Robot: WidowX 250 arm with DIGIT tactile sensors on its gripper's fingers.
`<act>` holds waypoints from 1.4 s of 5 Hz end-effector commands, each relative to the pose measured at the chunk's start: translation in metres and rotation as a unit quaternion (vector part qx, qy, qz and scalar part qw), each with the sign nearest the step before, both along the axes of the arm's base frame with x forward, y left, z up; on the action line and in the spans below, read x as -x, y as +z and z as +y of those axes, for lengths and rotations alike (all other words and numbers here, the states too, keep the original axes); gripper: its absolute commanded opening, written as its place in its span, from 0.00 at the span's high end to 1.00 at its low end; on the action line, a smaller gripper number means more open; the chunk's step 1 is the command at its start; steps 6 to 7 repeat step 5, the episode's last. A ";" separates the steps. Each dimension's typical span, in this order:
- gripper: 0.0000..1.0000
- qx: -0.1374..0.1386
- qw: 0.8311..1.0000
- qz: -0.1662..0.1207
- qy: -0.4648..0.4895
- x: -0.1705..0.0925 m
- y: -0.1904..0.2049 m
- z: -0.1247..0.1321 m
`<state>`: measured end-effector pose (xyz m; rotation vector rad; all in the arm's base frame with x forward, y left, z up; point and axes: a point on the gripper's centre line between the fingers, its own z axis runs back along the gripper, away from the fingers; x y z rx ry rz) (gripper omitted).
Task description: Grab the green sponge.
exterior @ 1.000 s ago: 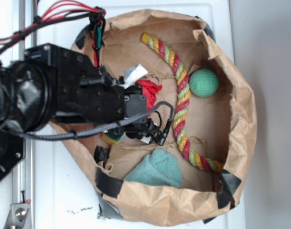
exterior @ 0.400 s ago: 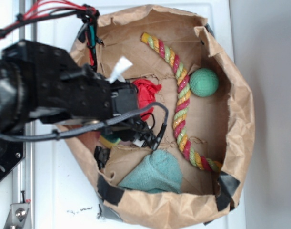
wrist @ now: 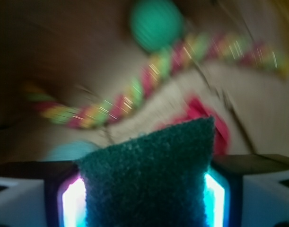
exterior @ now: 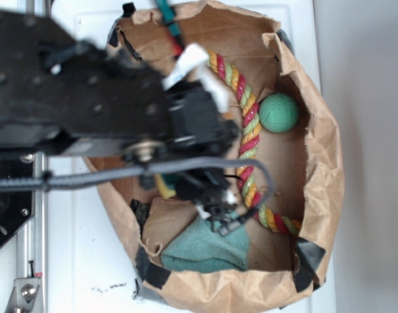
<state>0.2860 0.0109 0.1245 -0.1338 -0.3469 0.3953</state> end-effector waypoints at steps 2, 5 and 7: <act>1.00 0.029 0.996 0.068 -0.051 -0.009 0.060 0.009; 1.00 0.003 0.994 -0.027 -0.102 0.021 0.081 -0.014; 1.00 0.003 0.994 -0.027 -0.102 0.021 0.081 -0.014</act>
